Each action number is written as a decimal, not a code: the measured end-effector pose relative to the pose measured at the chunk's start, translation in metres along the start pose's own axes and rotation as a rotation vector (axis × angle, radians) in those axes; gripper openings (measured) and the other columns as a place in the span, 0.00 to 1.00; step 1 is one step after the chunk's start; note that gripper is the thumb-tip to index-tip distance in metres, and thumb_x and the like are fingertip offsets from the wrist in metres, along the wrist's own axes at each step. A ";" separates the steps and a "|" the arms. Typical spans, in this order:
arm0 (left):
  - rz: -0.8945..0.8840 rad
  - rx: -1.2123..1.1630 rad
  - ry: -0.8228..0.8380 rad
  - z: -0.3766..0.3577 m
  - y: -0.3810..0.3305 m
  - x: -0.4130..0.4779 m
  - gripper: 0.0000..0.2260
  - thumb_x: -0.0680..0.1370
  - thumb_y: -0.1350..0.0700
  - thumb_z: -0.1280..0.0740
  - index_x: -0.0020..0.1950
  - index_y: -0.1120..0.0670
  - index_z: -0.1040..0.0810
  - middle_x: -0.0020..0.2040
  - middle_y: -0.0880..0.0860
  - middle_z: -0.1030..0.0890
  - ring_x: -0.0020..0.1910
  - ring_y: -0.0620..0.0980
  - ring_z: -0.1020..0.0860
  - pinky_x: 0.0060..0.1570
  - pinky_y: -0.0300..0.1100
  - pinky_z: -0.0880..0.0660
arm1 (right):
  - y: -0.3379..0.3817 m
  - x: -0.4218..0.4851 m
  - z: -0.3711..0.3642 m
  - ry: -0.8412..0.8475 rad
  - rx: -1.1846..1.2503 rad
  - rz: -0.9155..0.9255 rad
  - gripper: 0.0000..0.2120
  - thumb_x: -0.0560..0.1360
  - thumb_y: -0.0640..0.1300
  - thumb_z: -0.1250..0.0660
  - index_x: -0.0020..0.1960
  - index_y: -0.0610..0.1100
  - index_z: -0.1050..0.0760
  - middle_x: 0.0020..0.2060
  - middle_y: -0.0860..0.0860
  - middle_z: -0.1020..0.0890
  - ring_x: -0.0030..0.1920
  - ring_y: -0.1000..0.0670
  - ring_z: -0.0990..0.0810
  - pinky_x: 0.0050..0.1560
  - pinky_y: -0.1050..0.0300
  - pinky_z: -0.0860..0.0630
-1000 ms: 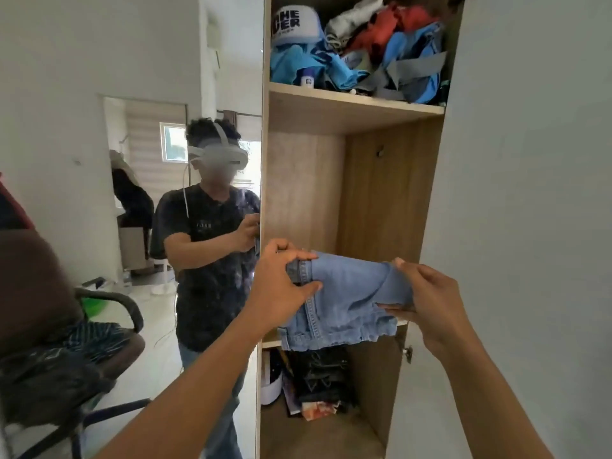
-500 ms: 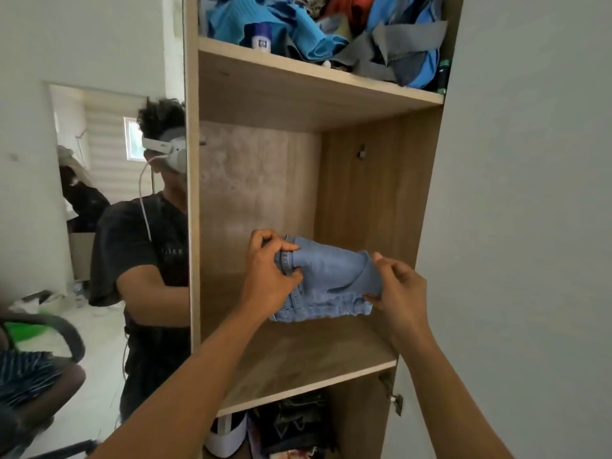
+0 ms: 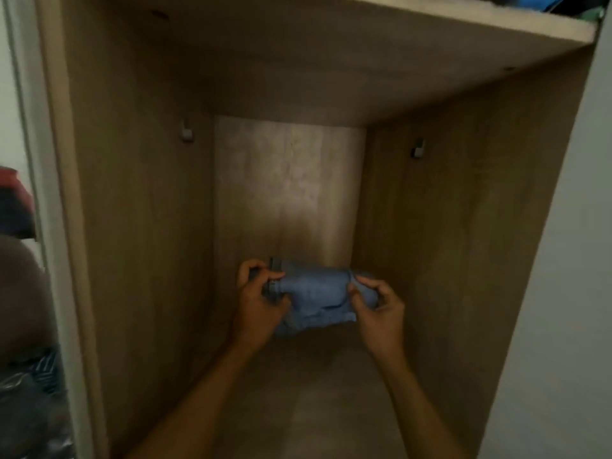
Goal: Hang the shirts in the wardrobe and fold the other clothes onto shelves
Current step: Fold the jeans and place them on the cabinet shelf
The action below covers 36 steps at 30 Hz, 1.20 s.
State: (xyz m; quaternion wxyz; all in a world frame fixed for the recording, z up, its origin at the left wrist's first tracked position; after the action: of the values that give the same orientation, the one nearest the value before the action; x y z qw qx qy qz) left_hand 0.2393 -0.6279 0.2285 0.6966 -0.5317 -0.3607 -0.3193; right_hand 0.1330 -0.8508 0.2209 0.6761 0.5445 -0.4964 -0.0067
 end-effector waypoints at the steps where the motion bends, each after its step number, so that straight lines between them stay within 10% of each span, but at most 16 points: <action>1: -0.022 0.006 -0.002 -0.006 0.004 0.006 0.13 0.65 0.68 0.24 0.49 0.62 0.18 0.58 0.55 0.31 0.55 0.30 0.29 0.57 0.22 0.35 | -0.005 0.010 -0.003 -0.001 -0.005 0.019 0.07 0.74 0.33 0.28 0.53 0.35 0.19 0.43 0.57 0.14 0.47 0.59 0.17 0.48 0.66 0.22; 9: 0.335 0.299 0.373 -0.054 0.134 -0.037 0.17 0.62 0.58 0.29 0.42 0.39 0.29 0.52 0.50 0.25 0.51 0.56 0.21 0.49 0.40 0.28 | -0.100 -0.041 -0.049 0.325 -0.266 -0.268 0.17 0.72 0.34 0.27 0.45 0.53 0.28 0.39 0.59 0.23 0.42 0.61 0.21 0.43 0.78 0.31; 12: 0.435 0.496 0.393 -0.036 0.148 -0.050 0.14 0.70 0.56 0.28 0.47 0.40 0.28 0.56 0.51 0.25 0.54 0.55 0.23 0.54 0.47 0.24 | -0.108 -0.086 -0.079 0.664 -0.386 -0.266 0.24 0.72 0.45 0.30 0.57 0.68 0.35 0.54 0.58 0.24 0.56 0.56 0.25 0.58 0.76 0.34; 17: 0.537 0.756 0.548 -0.014 0.147 -0.039 0.15 0.77 0.53 0.36 0.63 0.51 0.23 0.66 0.56 0.26 0.64 0.59 0.25 0.64 0.51 0.28 | -0.077 -0.128 -0.109 1.216 -0.562 -0.282 0.35 0.78 0.50 0.36 0.80 0.57 0.51 0.76 0.49 0.36 0.75 0.48 0.35 0.70 0.62 0.38; 20: 0.549 0.538 0.510 -0.019 0.122 -0.030 0.22 0.69 0.47 0.37 0.59 0.53 0.19 0.58 0.56 0.18 0.55 0.55 0.19 0.55 0.46 0.22 | -0.062 -0.115 -0.109 1.199 -0.570 -0.172 0.26 0.81 0.48 0.40 0.77 0.56 0.40 0.74 0.48 0.31 0.71 0.48 0.29 0.66 0.62 0.34; 24: 0.463 0.423 0.600 -0.051 0.089 -0.048 0.17 0.77 0.46 0.31 0.59 0.55 0.19 0.55 0.48 0.18 0.56 0.47 0.20 0.49 0.27 0.29 | -0.080 -0.056 -0.085 0.899 -0.330 -0.388 0.11 0.74 0.40 0.37 0.49 0.54 0.21 0.42 0.46 0.16 0.36 0.49 0.19 0.43 0.46 0.19; 27: 0.409 0.514 0.624 -0.065 0.084 -0.064 0.18 0.78 0.45 0.33 0.60 0.57 0.20 0.57 0.52 0.18 0.56 0.51 0.20 0.58 0.41 0.25 | -0.109 0.003 -0.070 0.625 -0.534 -0.206 0.12 0.74 0.49 0.38 0.52 0.47 0.20 0.47 0.46 0.16 0.47 0.47 0.18 0.51 0.48 0.20; 31: 0.495 0.444 0.724 -0.068 0.103 -0.085 0.28 0.74 0.35 0.36 0.67 0.51 0.24 0.66 0.53 0.24 0.65 0.53 0.25 0.63 0.43 0.30 | -0.152 -0.023 -0.087 0.889 -0.686 -0.287 0.33 0.78 0.63 0.43 0.78 0.50 0.39 0.77 0.48 0.37 0.75 0.43 0.36 0.75 0.49 0.38; 36: 0.616 0.409 0.924 -0.060 0.116 -0.096 0.51 0.64 0.28 0.30 0.80 0.48 0.43 0.81 0.54 0.45 0.79 0.56 0.46 0.77 0.49 0.47 | -0.172 -0.052 -0.075 0.973 -0.889 -0.398 0.37 0.77 0.71 0.52 0.80 0.59 0.61 0.81 0.50 0.54 0.79 0.43 0.50 0.77 0.47 0.49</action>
State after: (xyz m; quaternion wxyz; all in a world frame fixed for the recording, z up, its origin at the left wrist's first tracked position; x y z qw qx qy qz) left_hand 0.2940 -0.6535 0.0776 0.9304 -0.2728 0.0965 -0.2249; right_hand 0.2493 -0.8373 0.0652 0.9671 0.2372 0.0232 -0.0886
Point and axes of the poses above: each hand's wrist, its own x-axis towards the middle knuckle, its own z-axis out of the back of the hand, y = z × x, the point moved 8 cm from there along x, towards the middle knuckle
